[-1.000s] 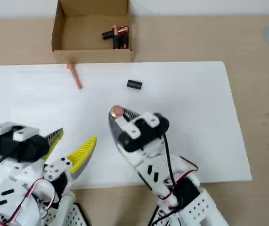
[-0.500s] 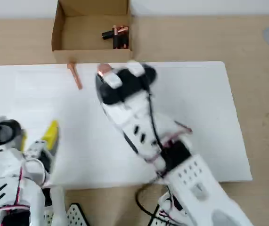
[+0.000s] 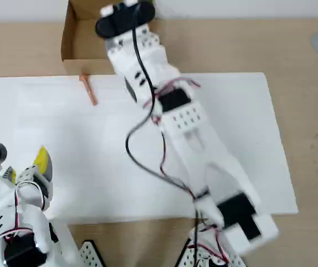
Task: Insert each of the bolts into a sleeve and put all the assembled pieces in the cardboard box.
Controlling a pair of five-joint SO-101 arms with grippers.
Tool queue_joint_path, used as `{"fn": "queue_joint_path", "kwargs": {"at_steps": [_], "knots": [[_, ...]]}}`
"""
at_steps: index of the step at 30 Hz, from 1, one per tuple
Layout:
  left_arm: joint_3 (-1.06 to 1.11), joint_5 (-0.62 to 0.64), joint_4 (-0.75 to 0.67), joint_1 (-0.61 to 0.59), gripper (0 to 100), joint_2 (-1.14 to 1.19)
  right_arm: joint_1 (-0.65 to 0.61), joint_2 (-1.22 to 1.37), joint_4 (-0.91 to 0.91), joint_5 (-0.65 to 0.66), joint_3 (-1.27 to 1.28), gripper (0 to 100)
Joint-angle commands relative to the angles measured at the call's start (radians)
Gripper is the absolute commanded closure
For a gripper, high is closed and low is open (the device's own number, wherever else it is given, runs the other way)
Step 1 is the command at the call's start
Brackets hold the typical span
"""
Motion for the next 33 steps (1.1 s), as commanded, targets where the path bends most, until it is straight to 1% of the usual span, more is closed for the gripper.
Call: {"fn": "queue_joint_path", "kwargs": {"at_steps": [1,3,6,9,12,16,20,26,33], "knots": [[0.017,0.0,-0.017,-0.014,71,-0.004,0.042,0.13,-0.031,0.005,-0.234,98.8],[0.021,0.002,-0.017,-0.012,71,-0.004,0.056,0.216,-0.029,0.005,-0.323,98.8],[0.023,0.044,-0.017,-0.012,71,-0.004,0.074,0.334,-0.028,-0.008,-0.452,98.8],[0.023,0.057,-0.017,-0.006,71,-0.004,0.096,0.447,-0.026,-0.075,-0.591,98.8],[0.023,0.057,-0.017,-0.009,71,-0.004,0.101,0.562,0.018,-0.095,-0.736,98.8],[0.025,0.057,-0.017,-0.011,71,-0.004,0.113,0.723,0.044,-0.181,-0.926,98.8],[0.025,0.058,-0.017,-0.006,71,-0.004,0.122,0.869,0.11,-0.241,-1.089,98.8],[0.025,0.058,-0.017,-0.006,71,-0.004,0.148,1.047,0.157,-0.245,-1.262,98.8],[0.061,0.057,-0.025,-0.005,71,-0.004,0.148,1.184,0.163,-0.241,-1.363,98.8]]}}
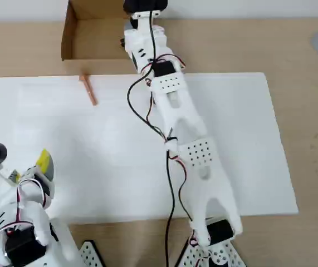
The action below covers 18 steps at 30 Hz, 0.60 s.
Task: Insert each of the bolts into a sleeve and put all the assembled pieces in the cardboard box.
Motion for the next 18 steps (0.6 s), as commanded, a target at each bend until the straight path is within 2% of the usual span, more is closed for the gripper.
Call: {"fn": "queue_joint_path", "kwargs": {"at_steps": [1,6,15,18], "knots": [[-0.003,0.008,-0.018,-0.002,71,-0.005,0.01,0.007,-0.003,-0.006,-0.111,98.8],[-0.003,0.003,-0.017,-0.002,71,-0.005,0.01,0.044,-0.003,0.003,-0.111,98.8],[-0.006,0.002,-0.008,0.0,71,-0.005,0.005,0.047,0.0,0.216,-0.11,98.5],[-0.006,0.002,-0.005,0.014,71,-0.005,0.005,0.045,0.04,0.221,-0.11,91.3]]}}
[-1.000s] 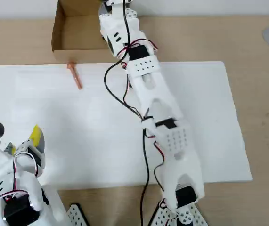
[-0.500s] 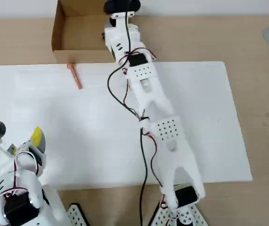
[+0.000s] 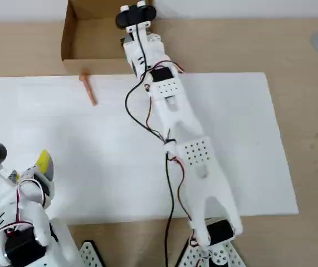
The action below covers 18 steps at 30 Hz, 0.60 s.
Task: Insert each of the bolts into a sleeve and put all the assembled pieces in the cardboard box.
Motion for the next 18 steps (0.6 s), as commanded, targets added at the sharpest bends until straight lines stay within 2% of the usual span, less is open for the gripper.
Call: {"fn": "queue_joint_path", "kwargs": {"at_steps": [1,4,7,14,18], "knots": [[-0.006,0.0,-0.006,0.015,71,-0.005,0.007,-0.035,0.031,0.014,-0.085,87.0],[-0.002,0.0,-0.008,0.015,71,-0.005,0.007,-0.035,0.051,0.012,-0.085,74.2],[-0.002,0.0,-0.008,0.015,71,-0.005,0.007,-0.035,0.049,0.012,-0.085,67.9],[0.0,0.0,-0.011,0.015,71,-0.005,0.005,-0.036,0.063,0.012,-0.107,67.3],[-0.002,0.005,-0.012,0.012,71,-0.005,0.005,-0.058,0.238,0.011,-0.275,67.2]]}}
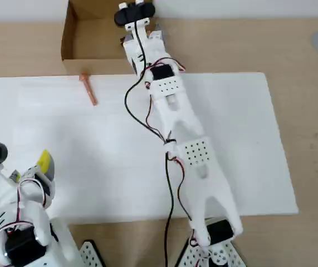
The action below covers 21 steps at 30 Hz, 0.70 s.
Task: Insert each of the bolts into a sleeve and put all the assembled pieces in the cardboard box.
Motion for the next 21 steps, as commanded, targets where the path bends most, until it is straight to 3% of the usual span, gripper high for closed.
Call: {"fn": "queue_joint_path", "kwargs": {"at_steps": [1,6,11,16,21], "knots": [[-0.011,0.006,-0.012,0.008,71,-0.005,0.005,-0.065,0.161,-0.012,-0.22,67.2],[-0.015,0.055,-0.012,0.006,71,-0.004,-0.021,-0.127,0.511,-0.155,-0.394,67.1],[-0.015,0.091,-0.031,0.006,71,0.027,-0.056,-0.349,0.944,-0.15,-0.398,67.1],[-0.034,0.129,-0.173,0.012,71,0.209,-0.064,-0.542,1.226,-0.06,-0.394,67.1],[-0.207,0.129,-0.216,0.061,71,0.535,-0.024,-0.665,1.235,0.055,-0.305,67.3]]}}
